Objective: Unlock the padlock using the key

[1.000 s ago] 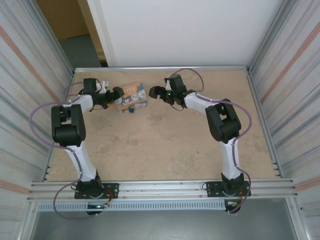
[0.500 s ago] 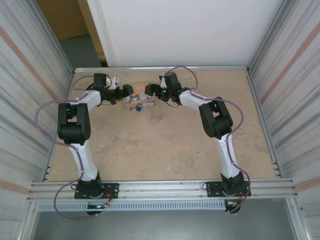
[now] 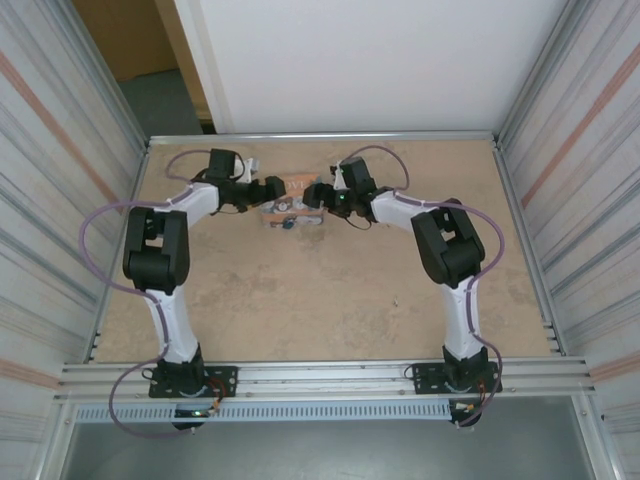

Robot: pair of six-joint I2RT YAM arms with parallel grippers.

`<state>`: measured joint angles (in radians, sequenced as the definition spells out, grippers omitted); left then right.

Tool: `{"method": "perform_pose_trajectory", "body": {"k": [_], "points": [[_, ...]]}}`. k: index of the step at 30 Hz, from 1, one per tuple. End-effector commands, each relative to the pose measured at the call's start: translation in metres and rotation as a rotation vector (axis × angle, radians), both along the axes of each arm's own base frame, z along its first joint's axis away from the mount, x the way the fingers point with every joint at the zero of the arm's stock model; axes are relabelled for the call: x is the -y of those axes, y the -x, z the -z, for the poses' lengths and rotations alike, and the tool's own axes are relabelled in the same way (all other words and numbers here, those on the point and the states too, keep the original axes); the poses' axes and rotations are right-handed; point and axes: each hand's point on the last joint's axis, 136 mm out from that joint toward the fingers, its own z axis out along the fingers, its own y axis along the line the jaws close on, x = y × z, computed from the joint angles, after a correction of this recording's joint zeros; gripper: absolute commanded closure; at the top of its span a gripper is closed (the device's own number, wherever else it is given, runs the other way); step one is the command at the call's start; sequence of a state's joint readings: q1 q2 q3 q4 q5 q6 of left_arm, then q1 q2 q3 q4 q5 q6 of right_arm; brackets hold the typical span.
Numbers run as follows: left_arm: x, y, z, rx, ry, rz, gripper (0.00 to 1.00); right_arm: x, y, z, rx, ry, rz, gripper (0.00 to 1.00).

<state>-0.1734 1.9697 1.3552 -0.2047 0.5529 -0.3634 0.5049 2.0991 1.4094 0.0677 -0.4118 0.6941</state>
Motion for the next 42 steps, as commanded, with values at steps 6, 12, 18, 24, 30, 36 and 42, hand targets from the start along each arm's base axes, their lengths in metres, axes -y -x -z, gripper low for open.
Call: {"method": "perform_pose_trajectory", "body": {"k": [6, 12, 18, 24, 30, 36, 42], "points": [[0.062, 0.063, -0.007, -0.052, 0.043, 0.110, 0.01, 0.020, 0.046, -0.029, 0.054, 0.010, -0.045, 0.23], [0.094, 0.093, -0.005, -0.064, 0.035, 0.166, 0.01, 0.037, 0.076, -0.037, 0.058, 0.029, -0.045, 0.23], [0.117, 0.113, -0.007, -0.058, 0.022, 0.194, 0.01, 0.051, 0.110, -0.035, 0.028, 0.043, -0.053, 0.22], [0.128, 0.120, -0.002, -0.076, 0.020, 0.208, 0.01, 0.059, 0.139, -0.026, -0.009, 0.064, -0.060, 0.21], [0.127, 0.122, 0.006, -0.084, -0.009, 0.187, 0.01, 0.070, 0.148, -0.016, -0.032, 0.099, -0.034, 0.19], [0.111, 0.115, 0.005, -0.059, -0.051, 0.119, 0.01, 0.093, 0.148, -0.011, -0.026, 0.169, 0.036, 0.08], [0.089, 0.100, -0.014, -0.016, -0.025, 0.059, 0.01, 0.120, 0.155, -0.010, -0.042, 0.256, 0.090, 0.03]]}}
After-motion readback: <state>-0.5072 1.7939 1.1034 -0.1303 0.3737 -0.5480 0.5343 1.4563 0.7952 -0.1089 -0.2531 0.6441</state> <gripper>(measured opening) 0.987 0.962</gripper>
